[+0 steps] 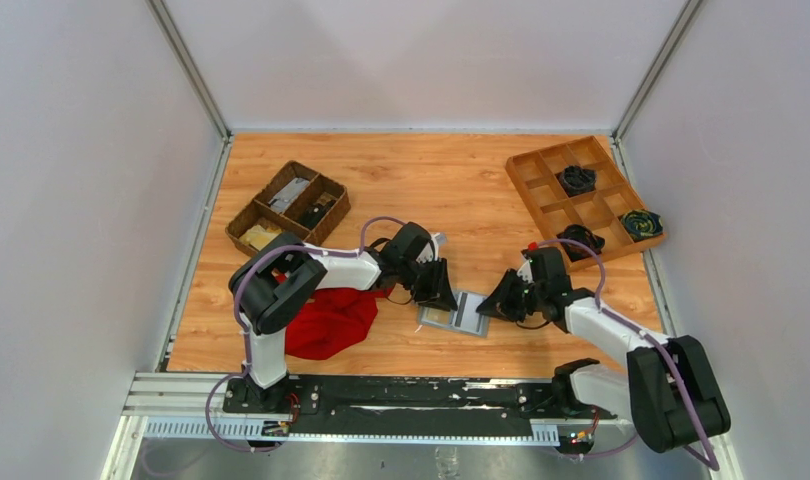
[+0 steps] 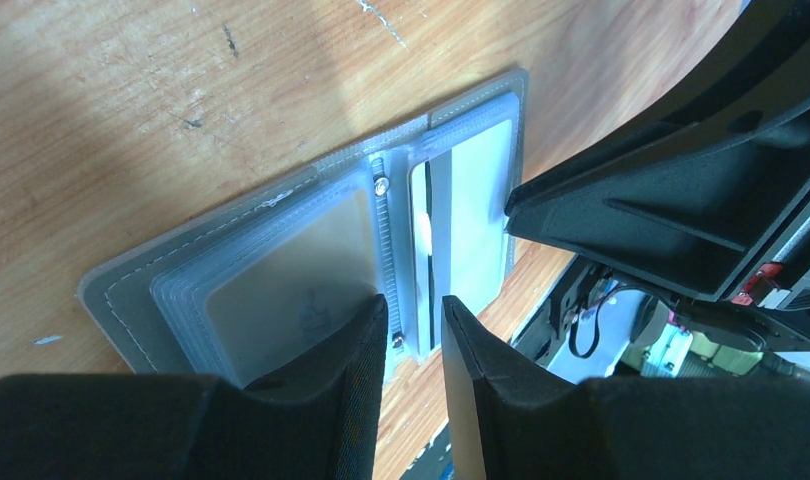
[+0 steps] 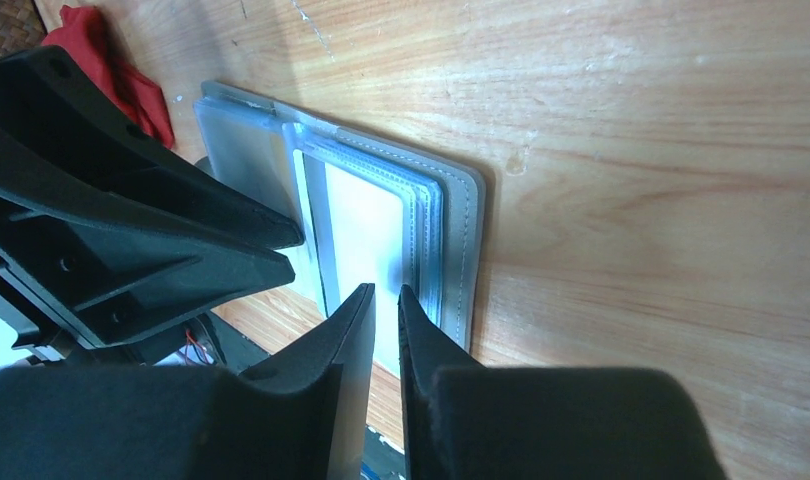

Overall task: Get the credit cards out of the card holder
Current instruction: Remove the credit card from the card holder.

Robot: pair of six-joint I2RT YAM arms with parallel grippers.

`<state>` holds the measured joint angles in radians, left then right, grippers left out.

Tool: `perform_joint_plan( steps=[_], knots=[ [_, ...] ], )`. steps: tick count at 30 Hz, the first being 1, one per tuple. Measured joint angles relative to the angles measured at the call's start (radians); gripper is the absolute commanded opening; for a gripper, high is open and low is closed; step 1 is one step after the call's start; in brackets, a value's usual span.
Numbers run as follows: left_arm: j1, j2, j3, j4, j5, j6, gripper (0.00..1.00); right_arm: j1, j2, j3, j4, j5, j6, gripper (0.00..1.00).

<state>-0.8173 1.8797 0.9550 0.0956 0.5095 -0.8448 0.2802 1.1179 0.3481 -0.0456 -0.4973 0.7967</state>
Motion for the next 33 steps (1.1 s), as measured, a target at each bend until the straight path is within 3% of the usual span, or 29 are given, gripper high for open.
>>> perform_joint_plan(
  steps=[26, 33],
  knots=[
    [0.005, 0.013, 0.000, 0.002, 0.004, 0.003, 0.31, -0.002, 0.124, -0.005, 0.159, -0.094, 0.016, 0.16],
    [0.013, 0.014, 0.000, -0.001, 0.006, 0.003, 0.26, -0.003, 0.151, -0.012, 0.209, -0.121, 0.027, 0.16]
  ],
)
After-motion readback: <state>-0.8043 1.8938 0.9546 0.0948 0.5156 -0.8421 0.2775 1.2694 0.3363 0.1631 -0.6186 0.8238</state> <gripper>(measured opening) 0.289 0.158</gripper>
